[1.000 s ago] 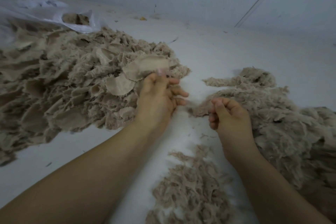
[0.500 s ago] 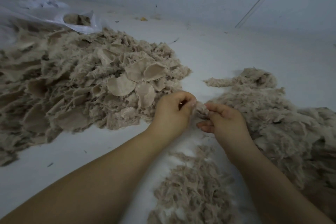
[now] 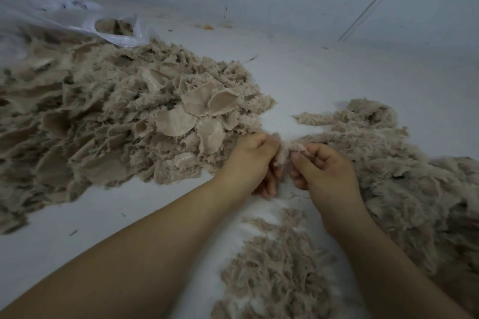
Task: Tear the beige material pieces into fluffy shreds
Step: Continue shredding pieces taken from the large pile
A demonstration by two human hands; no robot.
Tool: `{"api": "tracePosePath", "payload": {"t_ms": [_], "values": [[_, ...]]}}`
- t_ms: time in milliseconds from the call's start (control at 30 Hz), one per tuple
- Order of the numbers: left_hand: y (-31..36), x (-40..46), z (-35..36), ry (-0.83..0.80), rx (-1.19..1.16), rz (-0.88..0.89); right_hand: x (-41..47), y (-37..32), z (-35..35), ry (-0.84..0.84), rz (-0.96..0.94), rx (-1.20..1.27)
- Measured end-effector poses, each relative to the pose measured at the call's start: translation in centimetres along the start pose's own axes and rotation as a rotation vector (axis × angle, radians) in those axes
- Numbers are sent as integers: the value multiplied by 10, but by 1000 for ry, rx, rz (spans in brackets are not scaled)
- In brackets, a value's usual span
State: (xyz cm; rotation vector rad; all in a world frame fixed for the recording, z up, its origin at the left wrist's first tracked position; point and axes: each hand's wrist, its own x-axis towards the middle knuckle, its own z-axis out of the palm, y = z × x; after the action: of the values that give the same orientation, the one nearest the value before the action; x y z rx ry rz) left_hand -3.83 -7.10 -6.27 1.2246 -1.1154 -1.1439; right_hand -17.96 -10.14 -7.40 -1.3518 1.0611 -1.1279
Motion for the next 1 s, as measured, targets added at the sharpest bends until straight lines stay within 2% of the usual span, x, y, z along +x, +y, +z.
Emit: {"api": "tracePosePath", "payload": {"t_ms": [133,200,333,533,700,933,1000], "values": [[-1,-1,0,0,115,120,-4,-2,0,-30,-51,-25],[-1,0,-4,24,102,107,-4,-4,0,-11,-40,17],[1,1,-6,-44,122,30,-5,-7,0,-20,22,121],[-2,0,-4,5,195,125,-4,-6,1,-66,5,73],[-3,0,-3,15,125,66,-8,-7,3,-124,-71,27],[-1,5,-13,32,-120,-12,-2,-4,-1,31,20,144],[0,5,-14,-15,-141,-20,-2,-5,0,35,18,127]]}}
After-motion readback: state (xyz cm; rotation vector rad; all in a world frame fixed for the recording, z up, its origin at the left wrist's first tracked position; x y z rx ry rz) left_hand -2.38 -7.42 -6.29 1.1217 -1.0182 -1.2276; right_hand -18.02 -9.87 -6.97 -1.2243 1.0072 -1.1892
